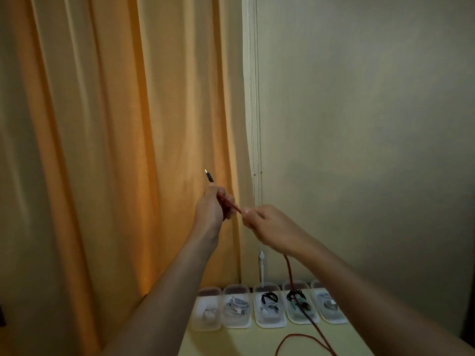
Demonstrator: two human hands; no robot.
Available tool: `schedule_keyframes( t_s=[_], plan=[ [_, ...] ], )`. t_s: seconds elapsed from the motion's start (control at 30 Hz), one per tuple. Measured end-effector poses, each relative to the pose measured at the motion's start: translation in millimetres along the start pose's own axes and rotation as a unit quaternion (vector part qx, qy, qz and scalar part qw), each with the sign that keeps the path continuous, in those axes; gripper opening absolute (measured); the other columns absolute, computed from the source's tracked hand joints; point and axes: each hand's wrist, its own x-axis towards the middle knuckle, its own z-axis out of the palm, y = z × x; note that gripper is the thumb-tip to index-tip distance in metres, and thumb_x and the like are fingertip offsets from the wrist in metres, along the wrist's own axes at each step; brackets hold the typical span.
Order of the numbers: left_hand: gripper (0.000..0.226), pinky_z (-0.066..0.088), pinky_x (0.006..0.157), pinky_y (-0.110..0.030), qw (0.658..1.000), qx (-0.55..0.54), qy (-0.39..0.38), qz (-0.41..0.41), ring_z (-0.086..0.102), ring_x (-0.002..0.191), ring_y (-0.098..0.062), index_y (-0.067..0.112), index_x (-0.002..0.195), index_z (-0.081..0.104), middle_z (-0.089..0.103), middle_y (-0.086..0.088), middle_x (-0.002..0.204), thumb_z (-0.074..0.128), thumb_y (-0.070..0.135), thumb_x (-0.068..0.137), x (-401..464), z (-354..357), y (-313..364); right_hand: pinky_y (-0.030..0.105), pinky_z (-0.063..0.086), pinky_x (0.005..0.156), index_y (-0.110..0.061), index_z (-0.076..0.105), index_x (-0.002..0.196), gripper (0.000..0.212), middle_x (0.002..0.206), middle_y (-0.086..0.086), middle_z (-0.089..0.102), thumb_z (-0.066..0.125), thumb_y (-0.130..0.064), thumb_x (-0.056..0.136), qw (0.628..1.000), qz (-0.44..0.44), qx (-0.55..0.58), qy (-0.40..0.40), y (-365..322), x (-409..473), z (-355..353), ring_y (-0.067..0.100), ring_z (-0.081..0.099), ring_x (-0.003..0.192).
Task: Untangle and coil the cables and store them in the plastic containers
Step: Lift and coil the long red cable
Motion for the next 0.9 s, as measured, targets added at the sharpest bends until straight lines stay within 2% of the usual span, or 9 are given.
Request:
schedule_keyframes(
  t_s=[0.1,0.23,0.33,0.43,0.57,0.63,0.7,0.77,0.9],
  plan=[
    [0.042,0.041,0.064,-0.030,0.994,-0.111,0.013,0.020,0.049,0.050,-0.013,0.016,0.072,0.045,0.048,0.004,0.053,0.030,0.033,0.107,-4,7,-1,0.024,0.031,0.050,-0.026,0.050,0.068,0.046,0.058,-0.009,0.042,0.036,-0.047,0.106,0.993,-0.012,0.121,0.004,16,-7,12,0.007,0.035,0.048],
    [0.042,0.037,0.059,-0.028,0.984,-0.175,-0.030,0.006,0.042,0.048,-0.014,0.018,0.070,0.041,0.042,0.002,0.055,0.026,0.032,0.107,-11,8,-1,0.023,0.027,0.047,-0.027,0.049,0.064,0.046,0.057,-0.008,0.040,0.039,-0.046,0.105,0.983,0.010,0.183,-0.028,37,-15,27,0.009,0.032,0.048],
    [0.047,0.024,0.046,-0.025,0.974,-0.180,-0.135,-0.030,0.025,0.042,-0.010,0.021,0.064,0.039,0.029,0.005,0.051,0.025,0.036,0.106,-18,3,1,0.026,0.023,0.046,-0.027,0.044,0.060,0.048,0.055,-0.004,0.035,0.047,-0.055,0.098,0.981,0.024,0.193,-0.023,48,-16,25,0.012,0.027,0.047],
    [0.047,0.014,0.042,-0.025,0.950,-0.127,-0.270,-0.089,0.019,0.035,-0.007,0.023,0.061,0.033,0.025,0.010,0.044,0.024,0.039,0.104,-23,-4,3,0.029,0.023,0.047,-0.024,0.047,0.061,0.047,0.053,-0.005,0.036,0.052,-0.059,0.091,0.982,0.031,0.184,-0.029,46,-10,8,0.013,0.026,0.046],
    [0.050,0.012,0.037,-0.021,0.871,-0.076,-0.432,-0.222,0.015,0.036,-0.007,0.023,0.062,0.036,0.022,0.011,0.046,0.022,0.051,0.101,-20,-12,0,0.022,0.026,0.045,-0.019,0.050,0.062,0.049,0.047,-0.010,0.041,0.049,-0.052,0.098,0.990,0.031,0.135,-0.023,25,6,-17,0.009,0.030,0.042],
    [0.054,0.010,0.036,-0.020,0.846,-0.012,-0.462,-0.267,0.013,0.038,-0.007,0.023,0.063,0.036,0.025,0.012,0.047,0.021,0.062,0.097,-16,-15,-2,0.021,0.029,0.045,-0.017,0.052,0.064,0.048,0.047,-0.010,0.043,0.050,-0.048,0.101,0.994,0.039,0.100,-0.010,10,14,-27,0.008,0.033,0.041],
    [0.059,0.008,0.039,-0.021,0.846,0.115,-0.446,-0.268,0.013,0.042,-0.007,0.024,0.064,0.035,0.026,0.011,0.051,0.020,0.074,0.091,-18,-16,-6,0.020,0.033,0.047,-0.017,0.055,0.067,0.046,0.048,-0.011,0.046,0.049,-0.045,0.102,0.997,0.049,0.060,0.003,-1,17,-35,0.006,0.037,0.041],
    [0.065,0.010,0.043,-0.022,0.865,0.233,-0.382,-0.228,0.014,0.047,-0.007,0.023,0.066,0.036,0.025,0.009,0.056,0.013,0.081,0.086,-22,-16,-14,0.013,0.033,0.045,-0.016,0.060,0.069,0.044,0.051,-0.009,0.046,0.048,-0.040,0.104,0.999,0.043,0.006,-0.001,-10,14,-37,0.002,0.037,0.039],
    [0.063,0.018,0.043,-0.020,0.946,0.220,-0.206,-0.116,0.023,0.046,-0.007,0.021,0.072,0.040,0.031,0.007,0.057,0.007,0.069,0.094,-21,-19,-35,0.011,0.028,0.039,-0.016,0.067,0.078,0.040,0.052,-0.010,0.042,0.046,-0.036,0.105,0.998,0.038,-0.055,-0.003,-11,-2,-18,0.001,0.033,0.034]
  ],
)
